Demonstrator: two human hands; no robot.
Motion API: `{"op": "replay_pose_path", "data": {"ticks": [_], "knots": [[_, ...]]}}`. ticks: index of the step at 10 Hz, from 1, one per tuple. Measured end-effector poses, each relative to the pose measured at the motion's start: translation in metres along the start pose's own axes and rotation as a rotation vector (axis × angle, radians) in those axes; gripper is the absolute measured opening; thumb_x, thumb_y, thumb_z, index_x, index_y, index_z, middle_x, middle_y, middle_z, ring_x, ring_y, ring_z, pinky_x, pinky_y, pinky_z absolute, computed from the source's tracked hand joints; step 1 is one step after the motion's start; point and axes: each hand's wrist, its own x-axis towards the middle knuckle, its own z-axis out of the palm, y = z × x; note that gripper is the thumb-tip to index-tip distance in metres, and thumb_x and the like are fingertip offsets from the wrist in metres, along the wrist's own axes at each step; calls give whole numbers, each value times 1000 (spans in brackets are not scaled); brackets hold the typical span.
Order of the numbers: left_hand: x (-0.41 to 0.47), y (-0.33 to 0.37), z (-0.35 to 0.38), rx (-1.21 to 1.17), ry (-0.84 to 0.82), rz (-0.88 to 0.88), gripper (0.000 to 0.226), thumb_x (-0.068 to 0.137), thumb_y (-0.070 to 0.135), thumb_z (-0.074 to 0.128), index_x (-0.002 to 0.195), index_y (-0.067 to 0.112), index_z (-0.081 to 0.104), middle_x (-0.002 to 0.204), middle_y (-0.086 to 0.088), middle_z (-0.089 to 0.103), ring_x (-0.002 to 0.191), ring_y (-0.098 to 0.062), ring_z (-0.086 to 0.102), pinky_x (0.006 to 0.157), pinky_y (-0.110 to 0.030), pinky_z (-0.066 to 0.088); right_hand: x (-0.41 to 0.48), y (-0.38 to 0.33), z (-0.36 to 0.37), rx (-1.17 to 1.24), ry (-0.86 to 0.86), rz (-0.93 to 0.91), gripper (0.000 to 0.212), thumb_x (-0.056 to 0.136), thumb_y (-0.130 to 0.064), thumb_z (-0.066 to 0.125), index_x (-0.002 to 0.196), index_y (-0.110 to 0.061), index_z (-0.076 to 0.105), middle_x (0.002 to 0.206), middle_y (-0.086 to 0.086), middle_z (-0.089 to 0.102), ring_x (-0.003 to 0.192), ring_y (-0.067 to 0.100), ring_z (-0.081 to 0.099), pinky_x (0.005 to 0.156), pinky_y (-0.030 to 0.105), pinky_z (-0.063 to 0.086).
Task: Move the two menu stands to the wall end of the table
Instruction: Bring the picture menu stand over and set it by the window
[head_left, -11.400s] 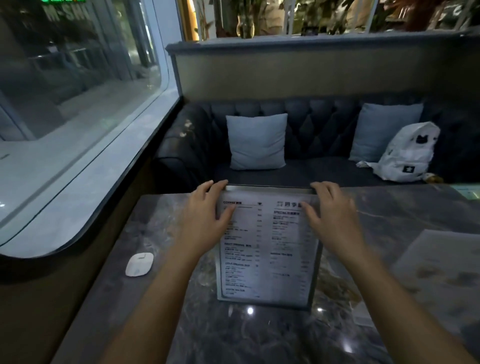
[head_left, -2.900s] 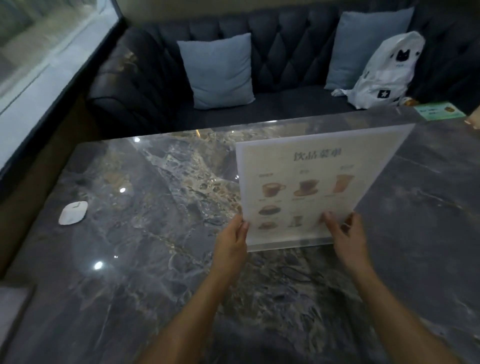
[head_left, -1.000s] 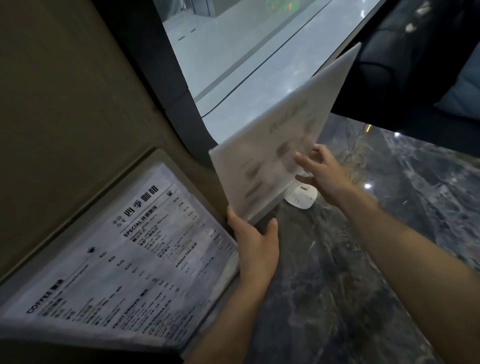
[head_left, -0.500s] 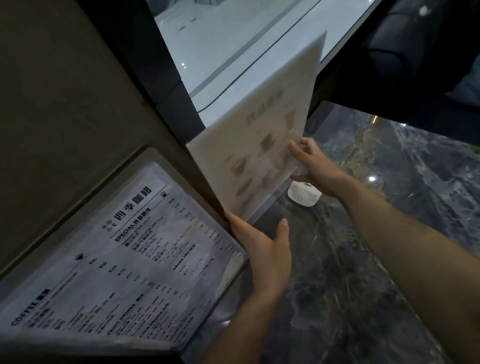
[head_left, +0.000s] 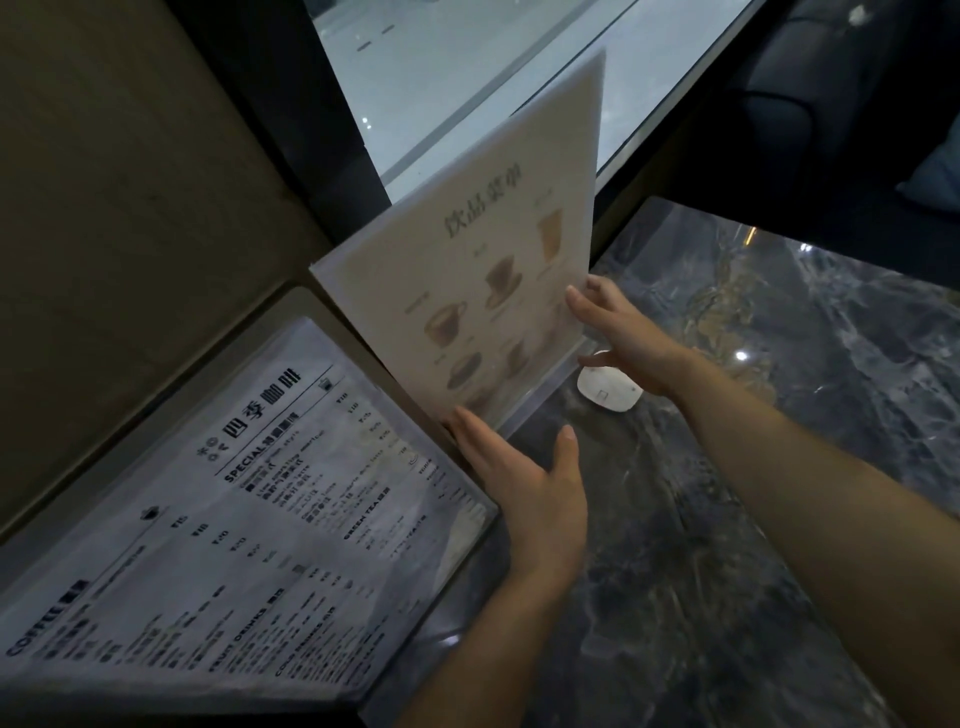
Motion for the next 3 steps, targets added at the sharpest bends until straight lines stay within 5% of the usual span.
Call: {"op": "replay_pose_path", "data": {"ticks": [2,3], "knots": [[-4,-4,0,-36,-20,5,94,83,26,62,143,25,-11,155,4,-15,140,-6,-9,112,-28,7,-5,2,-4,-69,22,7,73,75,-64,53,135,-31,29,132,-12,43,117,13,44,96,48,39],[-9,-8,-1,-42,6,41,91,83,23,62,144,29,-6,156,5,-13,134,1,-7,109,-28,10,-10,3,-3,-115,57,-24,69,79,-60,52,136,-29,28,125,-15,42,114,10,44,86,32,42]]}}
